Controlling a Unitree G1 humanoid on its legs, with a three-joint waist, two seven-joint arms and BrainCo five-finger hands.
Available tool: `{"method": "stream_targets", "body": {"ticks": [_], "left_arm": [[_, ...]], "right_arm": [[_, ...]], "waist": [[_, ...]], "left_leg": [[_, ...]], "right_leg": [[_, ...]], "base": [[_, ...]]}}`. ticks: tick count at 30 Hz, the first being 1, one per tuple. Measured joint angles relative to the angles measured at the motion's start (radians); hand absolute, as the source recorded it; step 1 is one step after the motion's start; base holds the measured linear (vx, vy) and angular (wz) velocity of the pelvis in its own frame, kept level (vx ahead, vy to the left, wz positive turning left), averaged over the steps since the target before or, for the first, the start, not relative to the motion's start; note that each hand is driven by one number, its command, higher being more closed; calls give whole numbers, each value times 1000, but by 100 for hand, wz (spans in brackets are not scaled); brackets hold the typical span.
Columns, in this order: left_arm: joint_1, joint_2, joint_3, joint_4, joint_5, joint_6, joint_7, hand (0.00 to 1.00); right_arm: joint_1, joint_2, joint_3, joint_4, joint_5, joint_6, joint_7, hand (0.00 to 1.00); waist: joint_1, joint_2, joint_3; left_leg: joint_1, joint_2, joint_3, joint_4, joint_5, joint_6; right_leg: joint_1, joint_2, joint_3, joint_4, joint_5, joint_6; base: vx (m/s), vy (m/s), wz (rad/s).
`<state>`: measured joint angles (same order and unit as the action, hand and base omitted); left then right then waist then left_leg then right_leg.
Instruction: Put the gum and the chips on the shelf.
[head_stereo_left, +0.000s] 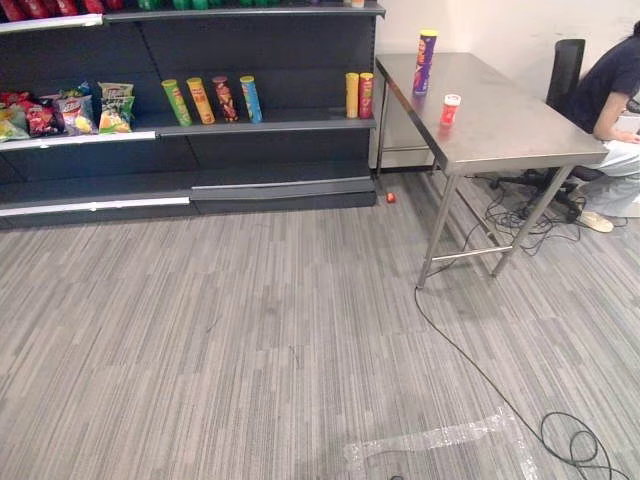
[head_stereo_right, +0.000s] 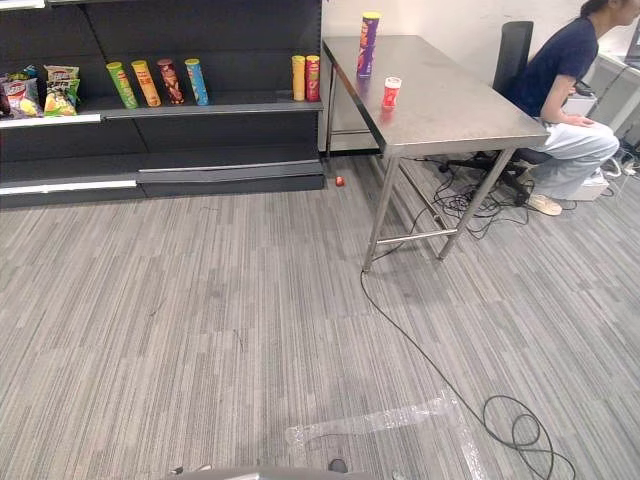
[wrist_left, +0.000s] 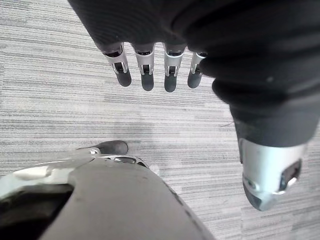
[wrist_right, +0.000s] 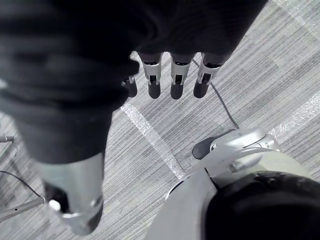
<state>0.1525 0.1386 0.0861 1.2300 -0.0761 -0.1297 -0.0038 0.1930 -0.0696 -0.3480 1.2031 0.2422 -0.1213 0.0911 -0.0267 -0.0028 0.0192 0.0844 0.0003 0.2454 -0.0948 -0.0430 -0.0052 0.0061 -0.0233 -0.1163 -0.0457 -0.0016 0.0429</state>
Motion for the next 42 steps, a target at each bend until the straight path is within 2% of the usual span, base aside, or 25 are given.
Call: {"method": "stream_targets", "body": {"ticks": [13,17,19,25,27,37,42], "left_arm": [[-1,-12,8,4,-77,-21,-2,0],[-1,-10,-2,4,-78,-25,-1,0],[-1,-10,-2,4,-77,-25,-1,0],[-2,-10,-2,4,-75,-25,-1,0],[-2,-10,-2,4,-75,-25,-1,0],[-4,-9,-1,3,-69,-25,0,0],[-20,-10,-3,0,-68,-25,5,0]], "right_arm": [[-39,1,-26,30,1,-23,-1,0],[-37,-4,10,26,0,-33,-9,0],[-36,-5,20,23,-1,-34,-10,0],[-34,-11,43,22,-7,-35,-15,0],[-34,-12,44,22,-6,-35,-15,0],[-37,-15,68,20,-14,-47,-17,0],[-64,-30,85,-11,-46,-53,-18,0]], "waist": [[0,8,21],[0,-1,28],[0,5,31],[0,0,28],[0,9,22],[0,7,30],[-2,13,72]], "left_leg": [[25,1,18,-7,-6,-7],[24,5,33,-7,-11,-13],[24,7,41,-7,-13,-14],[22,8,46,-7,-15,-14],[23,7,46,-7,-15,-14],[31,8,45,-6,-15,-14],[21,14,46,-3,-11,-14]], "right_leg": [[38,-1,-11,-21,0,2],[34,4,1,-24,0,7],[33,6,5,-26,1,7],[35,7,5,-35,7,6],[36,7,4,-41,8,4],[53,9,-3,-54,13,-2],[-20,6,2,74,-34,-14]], "base": [[-31,-16,1],[-96,-36,-8],[-46,-22,-10],[10,-14,-3],[57,-16,0],[-1,-26,1],[-78,-23,-3]]}}
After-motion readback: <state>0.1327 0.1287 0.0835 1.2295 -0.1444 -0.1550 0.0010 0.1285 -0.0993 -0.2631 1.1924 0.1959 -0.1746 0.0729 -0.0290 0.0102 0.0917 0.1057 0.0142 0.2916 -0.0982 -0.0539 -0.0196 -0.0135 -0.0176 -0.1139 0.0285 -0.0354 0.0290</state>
